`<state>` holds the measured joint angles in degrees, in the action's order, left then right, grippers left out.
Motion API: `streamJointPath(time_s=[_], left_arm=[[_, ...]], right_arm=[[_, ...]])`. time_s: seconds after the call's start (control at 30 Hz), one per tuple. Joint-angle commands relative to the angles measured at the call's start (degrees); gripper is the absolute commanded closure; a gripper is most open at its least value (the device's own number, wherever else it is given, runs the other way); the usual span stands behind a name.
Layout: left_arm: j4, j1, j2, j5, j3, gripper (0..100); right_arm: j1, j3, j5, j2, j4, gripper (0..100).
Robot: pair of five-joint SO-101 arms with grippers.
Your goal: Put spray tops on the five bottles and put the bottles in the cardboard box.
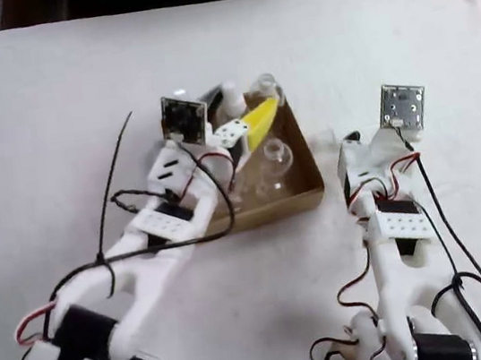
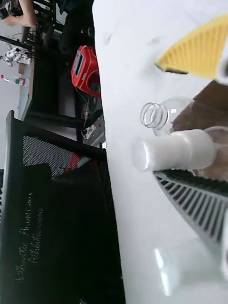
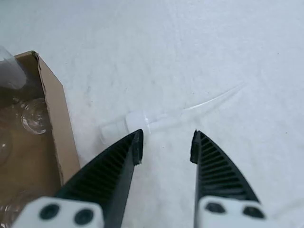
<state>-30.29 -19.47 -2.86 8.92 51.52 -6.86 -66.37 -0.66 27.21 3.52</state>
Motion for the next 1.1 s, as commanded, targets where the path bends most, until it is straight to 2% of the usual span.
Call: streamJointPath(time_s=[0.0,0.33,0.47,0.6,0.73,0.83,0.93,1.07], left_arm=[[6.0,0.7,-8.7,1.1,0.5,70],[22.2,0.7,-31.4,1.2,-0.7,71],[33.9,3.6,-39.3,2.2,-4.9,71],[50.9,11.0,-44.4,7.2,-13.7,71],[69.8,20.0,-42.9,7.7,-24.4,71],[79.6,24.2,-38.0,7.7,-28.6,71],[85.0,26.1,-31.3,7.7,-29.5,71],[86.9,26.2,-21.0,8.0,-29.5,71]], right_arm=[[-0.2,0.9,0.7,0.1,-1.2,85.4],[-0.2,0.9,0.7,0.1,-1.2,85.4],[-0.2,0.9,0.7,0.1,-1.2,85.4],[-0.2,0.9,0.7,0.1,-1.2,85.4],[-0.2,0.9,0.7,0.1,-1.2,85.4],[-0.2,0.9,0.7,0.1,-1.2,85.4],[-0.2,0.9,0.7,0.1,-1.1,85.4],[-0.2,0.8,0.7,0.0,-1.0,85.4]])
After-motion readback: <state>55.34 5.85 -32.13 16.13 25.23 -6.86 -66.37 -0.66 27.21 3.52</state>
